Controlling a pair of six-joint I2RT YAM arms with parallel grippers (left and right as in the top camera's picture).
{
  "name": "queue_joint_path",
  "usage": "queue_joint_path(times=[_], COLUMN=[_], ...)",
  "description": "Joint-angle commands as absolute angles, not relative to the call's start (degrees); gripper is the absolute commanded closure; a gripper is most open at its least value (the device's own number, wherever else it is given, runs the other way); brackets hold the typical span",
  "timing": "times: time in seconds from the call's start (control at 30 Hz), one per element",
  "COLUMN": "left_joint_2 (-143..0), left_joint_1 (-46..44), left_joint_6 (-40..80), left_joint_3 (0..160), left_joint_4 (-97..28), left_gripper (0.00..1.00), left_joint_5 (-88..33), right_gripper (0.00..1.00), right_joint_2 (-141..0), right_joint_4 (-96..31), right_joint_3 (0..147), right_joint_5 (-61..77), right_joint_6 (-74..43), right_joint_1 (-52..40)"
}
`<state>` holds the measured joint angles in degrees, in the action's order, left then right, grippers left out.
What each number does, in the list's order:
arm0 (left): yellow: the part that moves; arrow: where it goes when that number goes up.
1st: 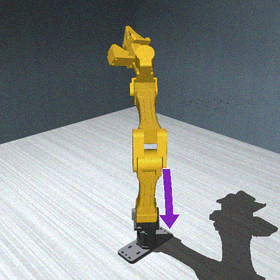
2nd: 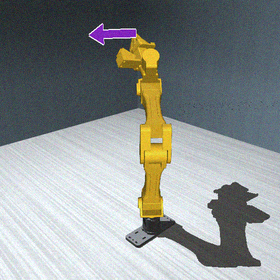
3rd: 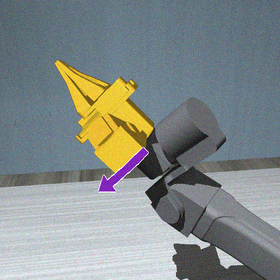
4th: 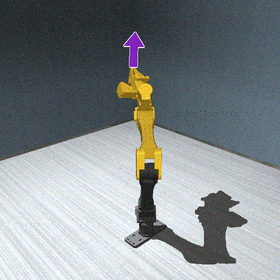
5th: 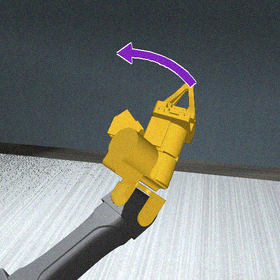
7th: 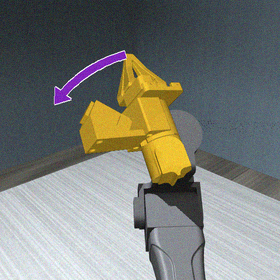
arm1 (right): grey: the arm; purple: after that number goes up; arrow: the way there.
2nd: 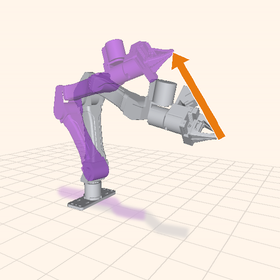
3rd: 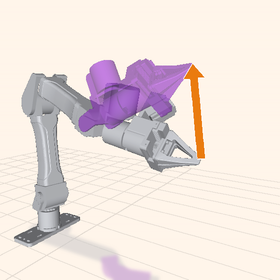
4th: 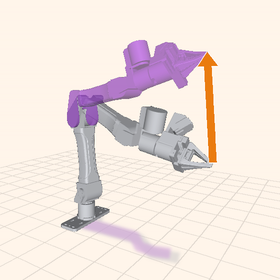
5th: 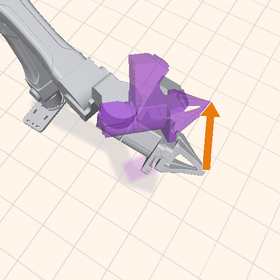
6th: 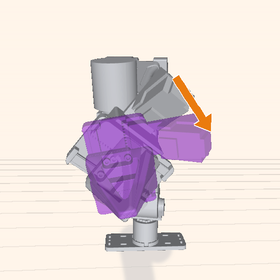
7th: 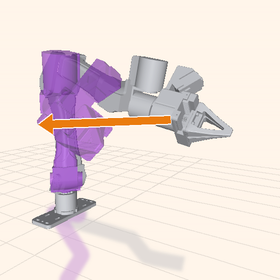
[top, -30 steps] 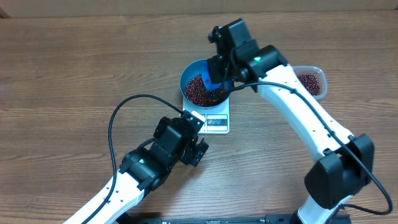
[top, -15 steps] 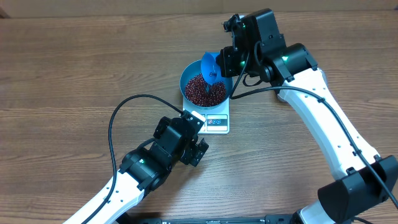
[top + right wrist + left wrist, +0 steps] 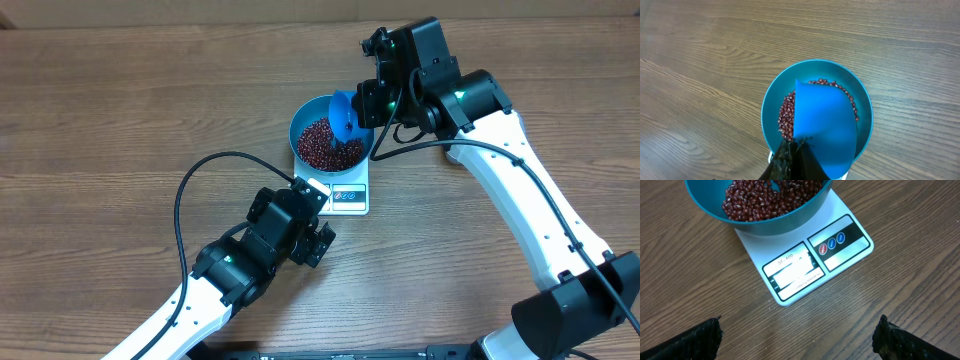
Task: Scoop item into bowl and weigh 150g on scale
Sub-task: 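Carry the blue scoop from the bowl to the clear container, right gripper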
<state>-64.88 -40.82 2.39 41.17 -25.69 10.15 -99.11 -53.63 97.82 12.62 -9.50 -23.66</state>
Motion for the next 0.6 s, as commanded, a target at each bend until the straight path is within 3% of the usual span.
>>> queue_joint_path(times=[0.0,0.3,0.57], left_joint_2=[-64.49,-64.49,-64.49], left_joint_1=[-40.51,-40.51,-40.51], left_joint_6=[1.26,1.28,1.28], left_joint_3=[40.49,40.49,40.49], left_joint_4=[-25.52,-25.52,-25.52], left_gripper=[0.0,0.0,0.0], left_joint_5=[10.94,10.92,10.94], right_gripper=[0.96,0.96,0.96], right_joint_2=[-95.5,-90.61,-89.36], right_joint_4=[-53.06,-55.35,-61.21], right_joint_3=[98.43,98.43,98.43], right_joint_5=[12.03,12.1,12.08], right_joint_6=[-13.65,-28.42,-27.4], right_joint_1=[-23.16,-14.26,-1.65])
